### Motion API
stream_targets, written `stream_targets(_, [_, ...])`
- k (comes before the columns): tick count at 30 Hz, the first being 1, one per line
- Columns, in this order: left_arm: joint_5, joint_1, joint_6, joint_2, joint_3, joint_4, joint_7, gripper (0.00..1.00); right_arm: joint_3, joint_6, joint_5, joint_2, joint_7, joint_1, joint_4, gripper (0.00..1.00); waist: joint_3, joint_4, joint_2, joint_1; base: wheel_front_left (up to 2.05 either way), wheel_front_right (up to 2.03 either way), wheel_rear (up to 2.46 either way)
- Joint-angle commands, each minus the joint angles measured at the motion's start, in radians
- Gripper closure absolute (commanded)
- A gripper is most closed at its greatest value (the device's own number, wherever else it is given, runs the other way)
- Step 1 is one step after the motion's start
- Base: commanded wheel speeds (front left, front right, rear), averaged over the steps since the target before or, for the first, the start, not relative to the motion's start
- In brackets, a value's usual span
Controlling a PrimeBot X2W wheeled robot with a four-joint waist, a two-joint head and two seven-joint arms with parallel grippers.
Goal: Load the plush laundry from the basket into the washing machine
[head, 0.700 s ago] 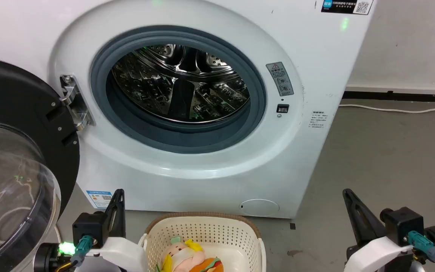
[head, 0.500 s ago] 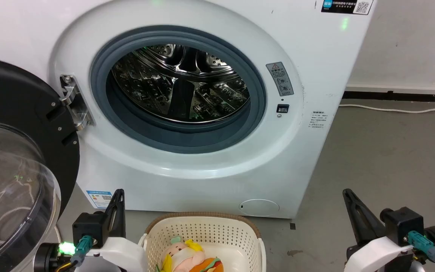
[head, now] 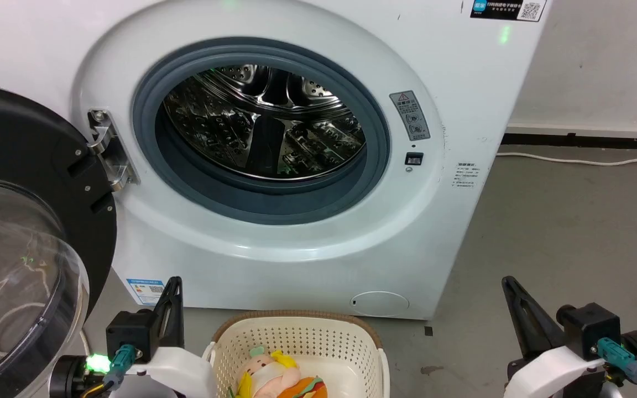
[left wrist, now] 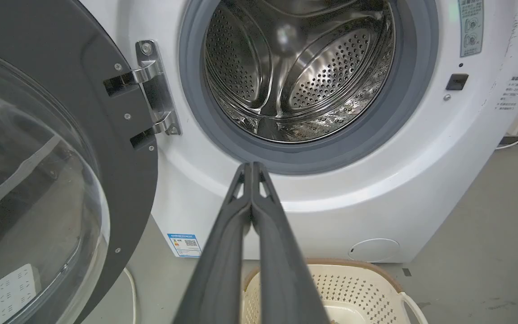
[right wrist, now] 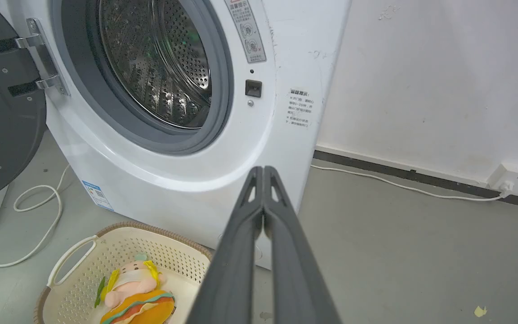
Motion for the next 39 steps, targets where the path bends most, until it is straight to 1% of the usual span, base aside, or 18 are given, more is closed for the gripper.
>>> stream_targets(1, [0.002, -0.005, -0.004, 0.0, 0.001, -0.004, 0.0, 1.0, 0.0, -0.001, -0.006, -0.001, 0.001, -0.012, 0.002, 1.0, 0.0, 0.0, 0.0, 0.0, 0.0, 0.0, 0.0])
stream_targets(27, [0.002, -0.005, -0.004, 0.0, 0.001, -0.004, 0.0, 1.0, 0.0, -0.001, -0.006, -0.001, 0.001, -0.012, 0.002, 1.0, 0.0, 0.0, 0.0, 0.0, 0.0, 0.0, 0.0])
stream_targets(28, [0.0, 0.0, 0.0, 0.0, 0.001, 0.0, 0.0, 0.0, 0.0, 0.0, 0.0, 0.0, 0.0, 0.0, 0.0, 0.0, 0.0, 0.0, 0.0, 0.0, 0.0, 0.0, 0.0])
stream_targets(39, [0.001, 0.0, 0.006, 0.0, -0.009, -0.008, -0.014, 0.0, -0.003, 0.0, 0.017, 0.0, -0.014, -0.001, -0.004, 0.0, 0.006, -0.002, 0.0, 0.0, 0.0, 0.0, 0.0])
